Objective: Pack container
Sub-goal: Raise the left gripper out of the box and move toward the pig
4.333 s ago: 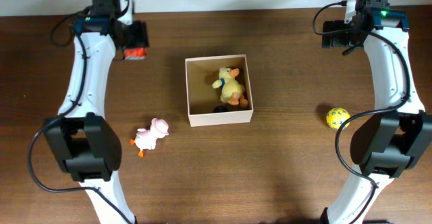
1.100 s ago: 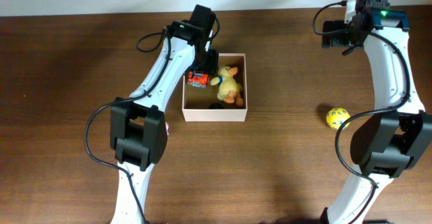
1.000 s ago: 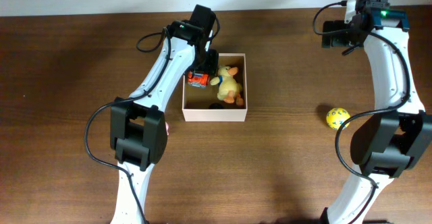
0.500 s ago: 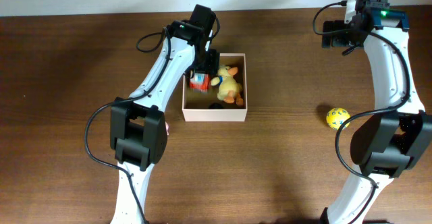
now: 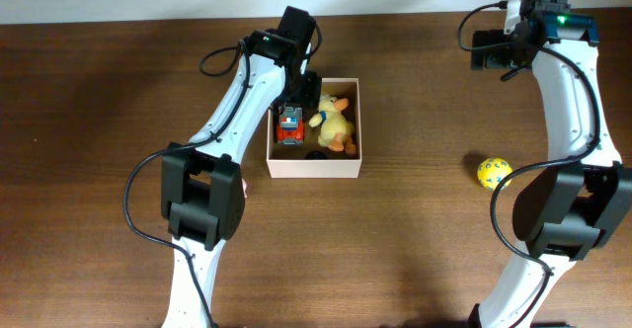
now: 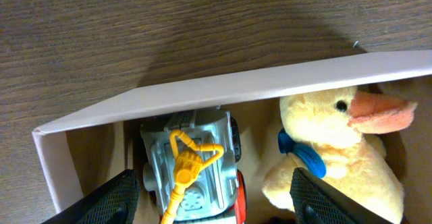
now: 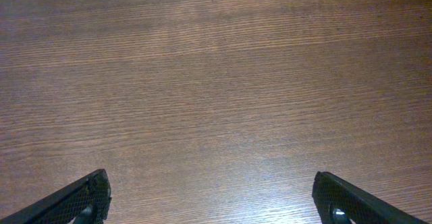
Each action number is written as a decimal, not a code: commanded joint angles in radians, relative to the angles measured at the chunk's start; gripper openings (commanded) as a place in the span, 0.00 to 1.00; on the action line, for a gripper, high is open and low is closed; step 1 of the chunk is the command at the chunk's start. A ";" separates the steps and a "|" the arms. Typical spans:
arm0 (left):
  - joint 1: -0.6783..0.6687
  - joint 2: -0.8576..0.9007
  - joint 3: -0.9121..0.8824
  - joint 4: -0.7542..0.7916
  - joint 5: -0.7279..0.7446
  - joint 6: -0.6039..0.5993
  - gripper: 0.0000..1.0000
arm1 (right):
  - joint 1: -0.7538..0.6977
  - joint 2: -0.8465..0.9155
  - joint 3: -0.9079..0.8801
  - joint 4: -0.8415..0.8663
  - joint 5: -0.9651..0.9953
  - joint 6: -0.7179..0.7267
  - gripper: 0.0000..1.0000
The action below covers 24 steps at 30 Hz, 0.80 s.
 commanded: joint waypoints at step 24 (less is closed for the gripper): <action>0.099 -0.007 0.388 -0.585 -0.046 0.071 0.99 | 0.001 0.005 0.018 0.000 0.011 0.004 0.99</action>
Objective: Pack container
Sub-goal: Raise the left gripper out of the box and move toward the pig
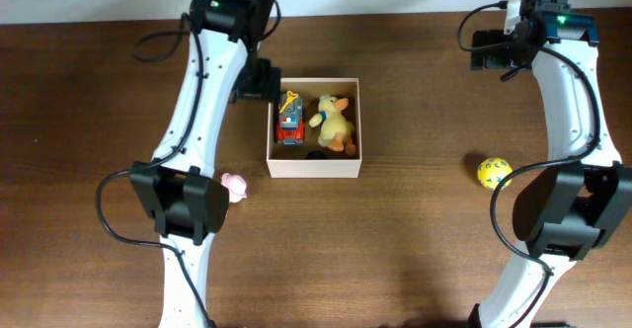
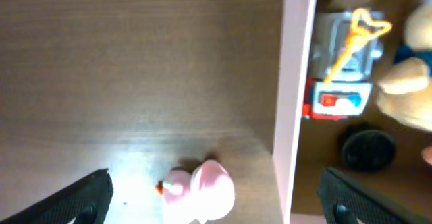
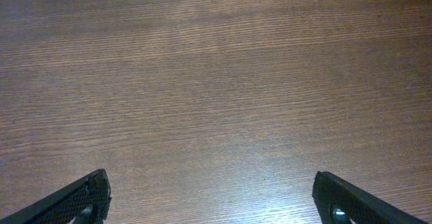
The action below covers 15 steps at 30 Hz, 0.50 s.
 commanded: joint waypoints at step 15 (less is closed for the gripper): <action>0.040 -0.119 0.007 -0.002 0.194 0.227 0.99 | 0.001 0.005 0.018 0.000 0.011 0.005 0.99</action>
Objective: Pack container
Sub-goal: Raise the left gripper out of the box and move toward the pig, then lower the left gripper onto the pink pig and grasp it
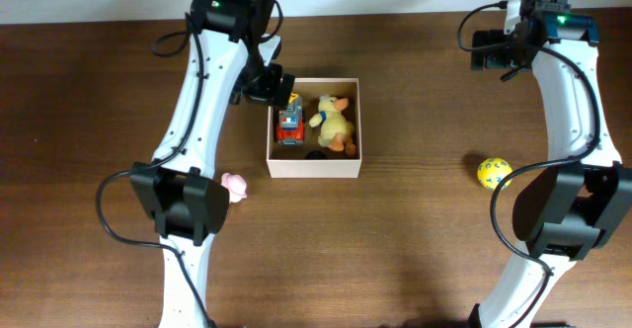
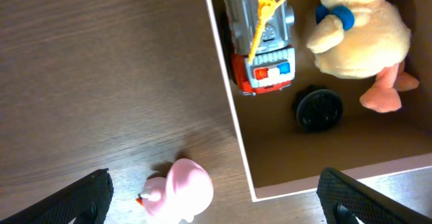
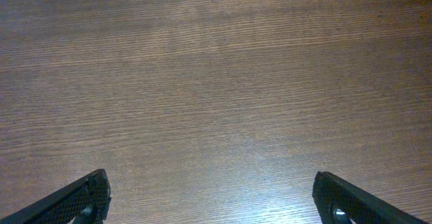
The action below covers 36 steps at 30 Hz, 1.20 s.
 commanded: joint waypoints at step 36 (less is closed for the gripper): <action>0.189 -0.356 -0.776 0.239 0.104 0.436 0.99 | 0.001 0.005 0.018 0.000 0.011 0.005 0.99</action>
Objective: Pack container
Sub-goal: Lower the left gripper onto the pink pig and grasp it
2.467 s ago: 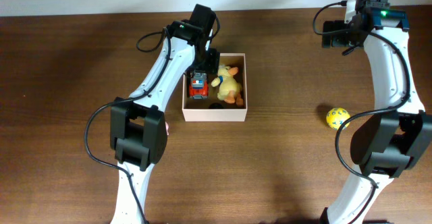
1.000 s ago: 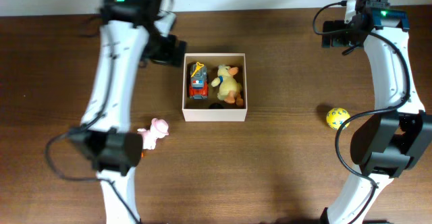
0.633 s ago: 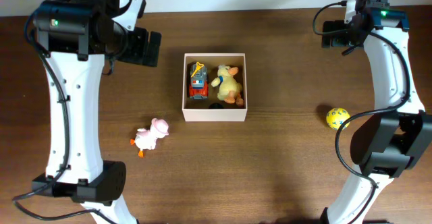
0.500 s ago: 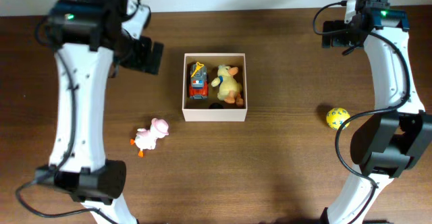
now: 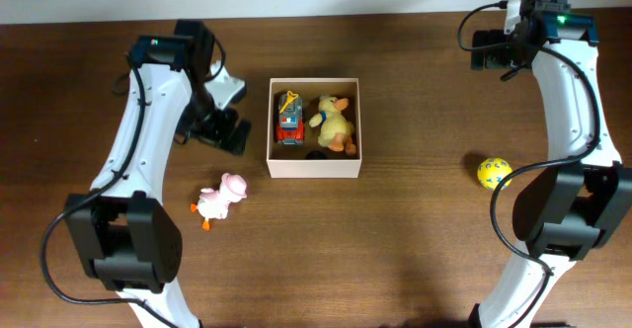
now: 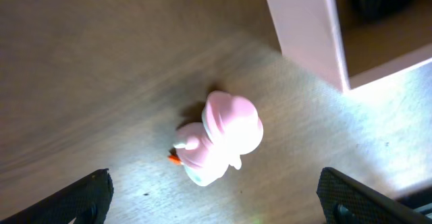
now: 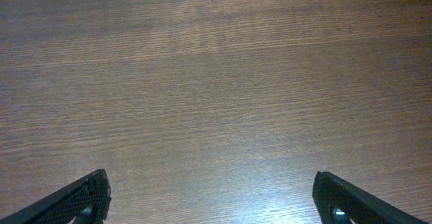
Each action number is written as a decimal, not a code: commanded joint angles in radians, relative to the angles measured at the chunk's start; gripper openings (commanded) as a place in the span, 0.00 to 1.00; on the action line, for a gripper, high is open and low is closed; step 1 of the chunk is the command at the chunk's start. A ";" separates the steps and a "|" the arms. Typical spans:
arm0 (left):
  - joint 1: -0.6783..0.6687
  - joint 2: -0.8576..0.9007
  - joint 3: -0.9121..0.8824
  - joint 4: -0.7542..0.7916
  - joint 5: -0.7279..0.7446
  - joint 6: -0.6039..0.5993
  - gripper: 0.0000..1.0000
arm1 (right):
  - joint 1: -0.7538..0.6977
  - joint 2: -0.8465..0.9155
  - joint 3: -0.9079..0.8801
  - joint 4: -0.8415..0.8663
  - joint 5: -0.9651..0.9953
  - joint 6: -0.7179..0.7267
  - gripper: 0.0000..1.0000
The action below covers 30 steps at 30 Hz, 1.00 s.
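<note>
A white open box stands mid-table holding a red and grey toy truck, a yellow plush duck and a small black round thing. A pink toy bird lies on the table left of the box's front corner. My left gripper hangs open above the bird, nothing between its fingers. A yellow ball lies at the right. My right gripper is open over bare wood at the back right.
The brown wooden table carries nothing else. A pale wall edge runs along the back. Both arms' bases stand at the front edge.
My left gripper has moved from beside the box's back left corner to the left and nearer, and is now over the pink bird. The right arm has not moved.
My left gripper was open over the box's back wall, above the truck. Then it stood clear of the box at its back left, with the pink bird coming into its view. Now it is open over the bird. The right gripper stayed open throughout.
</note>
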 commanded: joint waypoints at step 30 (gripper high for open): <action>0.024 -0.003 -0.531 0.274 0.000 0.182 0.91 | 0.001 0.005 0.018 0.000 0.011 0.004 0.99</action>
